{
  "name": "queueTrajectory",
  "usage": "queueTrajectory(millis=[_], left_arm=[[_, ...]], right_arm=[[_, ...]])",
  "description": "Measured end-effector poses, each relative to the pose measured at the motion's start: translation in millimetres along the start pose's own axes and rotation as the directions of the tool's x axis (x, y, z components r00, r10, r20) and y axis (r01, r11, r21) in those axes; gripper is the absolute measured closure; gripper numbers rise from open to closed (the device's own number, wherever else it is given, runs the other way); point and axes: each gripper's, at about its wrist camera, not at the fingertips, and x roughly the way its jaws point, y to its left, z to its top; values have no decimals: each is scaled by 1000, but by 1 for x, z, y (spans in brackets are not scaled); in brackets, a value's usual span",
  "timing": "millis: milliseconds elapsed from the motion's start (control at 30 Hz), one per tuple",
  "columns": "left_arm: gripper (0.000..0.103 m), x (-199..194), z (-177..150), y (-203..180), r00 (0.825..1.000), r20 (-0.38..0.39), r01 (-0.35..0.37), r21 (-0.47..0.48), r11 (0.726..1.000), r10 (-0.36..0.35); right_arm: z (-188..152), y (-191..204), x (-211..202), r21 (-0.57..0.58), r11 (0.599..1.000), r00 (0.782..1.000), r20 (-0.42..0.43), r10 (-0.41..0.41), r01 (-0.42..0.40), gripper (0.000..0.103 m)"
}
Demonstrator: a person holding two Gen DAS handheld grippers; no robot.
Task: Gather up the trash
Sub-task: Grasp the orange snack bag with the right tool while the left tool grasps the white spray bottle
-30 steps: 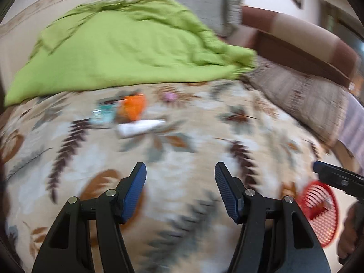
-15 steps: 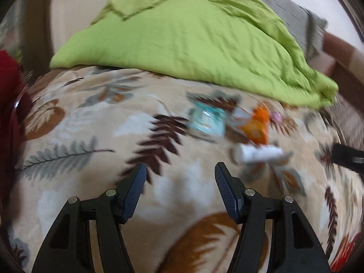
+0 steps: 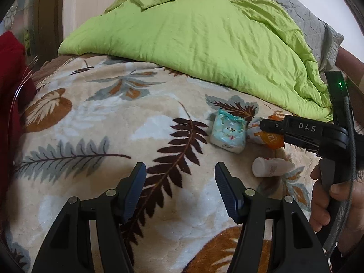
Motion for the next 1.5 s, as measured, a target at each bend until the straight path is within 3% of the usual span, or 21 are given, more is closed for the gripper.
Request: queueTrajectory(millis=[200,300,400,567,667,767,833,900,1000,1067,1167,1400,1500], left_arm=[[41,-1,-2,-5,1000,-6,16,14,1000,-16],[41,0,-2,-6,1000,-10,23,13,1000,-23],[41,-1,-1,-5,1000,-9,20,2,1000,-20],[41,-1,-1,4,1000,-7,29,-33,999,-29],[41,-2,-1,8,999,-10,37,-52,998,-38],[41,0,-1,9,999,-19,48,-60,997,-49],[41,0,-2,7,998,-23,55,-54,997,-56],[41,2,-3,3,996,-37,83,-40,996,-85],[41,5,-6,-8,983,-75,169,1,986,-169],[41,8,-10,-21,957,-122,269,25,963,-264],[41,14,-20,-41,915,-204,370,73,926,-349],[41,9,-45,-81,880,-311,441,257,860,-358],[41,2,-54,-91,884,-321,442,334,832,-341]], right_arm=[[0,-34,-17,100,992,995,67,70,-76,39],[-5,-55,-20,132,991,997,79,11,-22,39],[-19,-59,-23,138,990,998,53,14,-22,39],[-59,-37,-45,128,980,988,7,155,-154,39],[-87,-8,-64,43,975,976,-9,218,-218,39],[-111,21,-87,-143,985,992,65,112,-102,38],[-123,34,-90,-254,967,995,92,27,-3,37],[-128,32,-90,-287,957,997,82,-7,30,36],[-125,15,-95,-236,971,997,81,-16,35,35],[-125,-4,-100,-175,984,996,81,-31,45,35],[-126,-25,-105,-86,994,995,85,-59,66,34],[-130,-84,-122,201,979,996,89,4,-22,26],[-135,-99,-131,289,957,994,111,7,-39,25]])
